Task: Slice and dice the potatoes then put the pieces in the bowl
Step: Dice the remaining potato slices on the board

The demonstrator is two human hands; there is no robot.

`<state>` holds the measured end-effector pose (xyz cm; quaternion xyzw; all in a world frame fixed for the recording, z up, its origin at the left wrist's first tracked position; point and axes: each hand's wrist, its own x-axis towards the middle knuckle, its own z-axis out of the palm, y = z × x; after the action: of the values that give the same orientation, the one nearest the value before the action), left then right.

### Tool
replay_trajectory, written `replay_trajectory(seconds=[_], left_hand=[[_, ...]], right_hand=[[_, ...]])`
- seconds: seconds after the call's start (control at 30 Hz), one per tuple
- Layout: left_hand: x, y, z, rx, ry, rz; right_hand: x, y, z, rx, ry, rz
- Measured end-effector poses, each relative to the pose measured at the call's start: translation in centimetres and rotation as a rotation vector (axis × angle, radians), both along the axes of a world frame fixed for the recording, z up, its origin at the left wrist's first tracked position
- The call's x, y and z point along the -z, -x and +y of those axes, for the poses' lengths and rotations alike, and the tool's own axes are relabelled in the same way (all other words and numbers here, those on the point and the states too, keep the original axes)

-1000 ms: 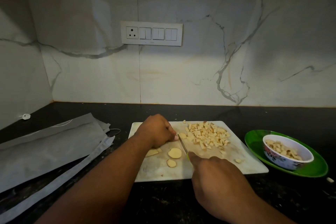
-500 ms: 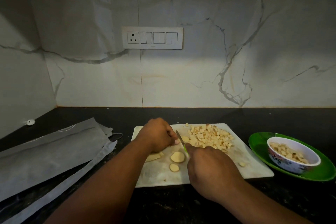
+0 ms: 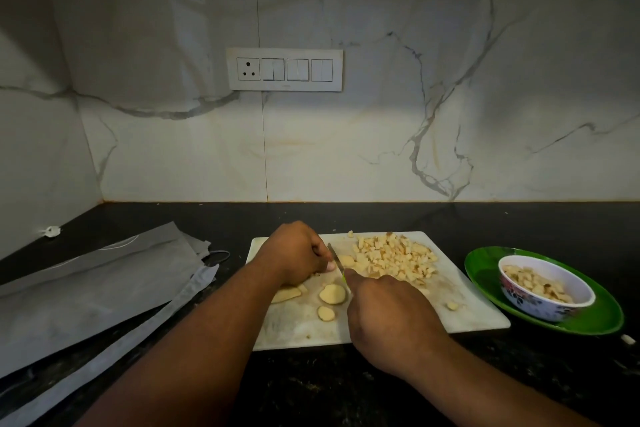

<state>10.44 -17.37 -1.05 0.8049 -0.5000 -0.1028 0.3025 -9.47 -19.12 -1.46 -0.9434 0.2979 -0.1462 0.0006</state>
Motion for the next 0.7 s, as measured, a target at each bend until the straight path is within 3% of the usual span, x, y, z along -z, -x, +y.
replay_trajectory(seconds=[0.4, 0.7], left_hand=[[-0.2, -0.1, 0.2, -0.018, 0.0, 0.012], [-0.3, 0.1, 0.2, 0.003, -0.036, -0.071]], right_hand=[[-0.8, 4.7, 2.5, -0.018, -0.043, -0.041], [-1.0, 0.0, 0.1, 0.011, 0.001, -0.092]])
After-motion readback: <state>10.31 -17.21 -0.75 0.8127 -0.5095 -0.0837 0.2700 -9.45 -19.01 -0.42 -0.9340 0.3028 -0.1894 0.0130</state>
